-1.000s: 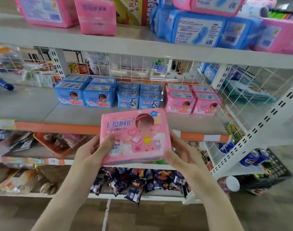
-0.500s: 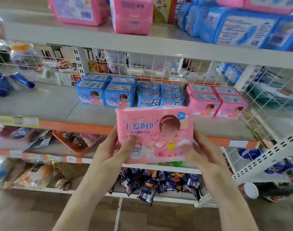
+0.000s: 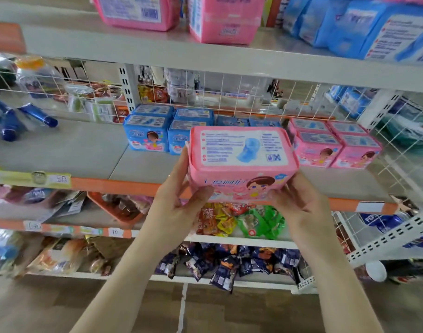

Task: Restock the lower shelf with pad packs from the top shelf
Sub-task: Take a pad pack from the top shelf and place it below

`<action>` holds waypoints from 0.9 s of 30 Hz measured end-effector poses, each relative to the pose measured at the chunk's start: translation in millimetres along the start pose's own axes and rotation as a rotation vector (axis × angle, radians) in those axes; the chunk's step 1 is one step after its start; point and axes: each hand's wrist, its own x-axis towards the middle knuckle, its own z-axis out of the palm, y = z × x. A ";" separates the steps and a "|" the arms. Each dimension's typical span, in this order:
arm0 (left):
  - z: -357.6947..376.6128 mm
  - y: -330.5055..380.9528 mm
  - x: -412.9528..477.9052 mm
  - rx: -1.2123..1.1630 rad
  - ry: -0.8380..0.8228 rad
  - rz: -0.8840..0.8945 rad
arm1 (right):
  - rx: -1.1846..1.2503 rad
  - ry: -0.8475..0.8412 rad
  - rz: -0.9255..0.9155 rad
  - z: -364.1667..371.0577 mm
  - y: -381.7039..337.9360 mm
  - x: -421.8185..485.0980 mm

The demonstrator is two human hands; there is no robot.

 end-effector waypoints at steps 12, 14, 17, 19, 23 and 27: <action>-17.3 -40.7 25.8 -0.119 -0.081 0.039 | -0.064 0.111 -0.026 24.9 18.7 12.5; -11.7 -46.5 24.7 -0.150 -0.092 0.018 | -0.067 0.130 -0.007 21.2 23.2 6.9; -1.9 -46.7 22.1 -0.178 -0.108 0.004 | -0.069 0.153 0.000 13.7 27.0 0.5; 3.3 -43.6 19.9 -0.193 -0.112 -0.005 | -0.070 0.159 0.000 7.5 29.4 -2.7; 13.2 -37.4 12.6 -0.180 -0.118 -0.019 | -0.072 0.161 0.006 -8.0 34.0 -10.2; 31.0 -28.9 7.2 -0.115 -0.073 -0.039 | -0.010 0.117 0.014 -26.9 32.4 -19.4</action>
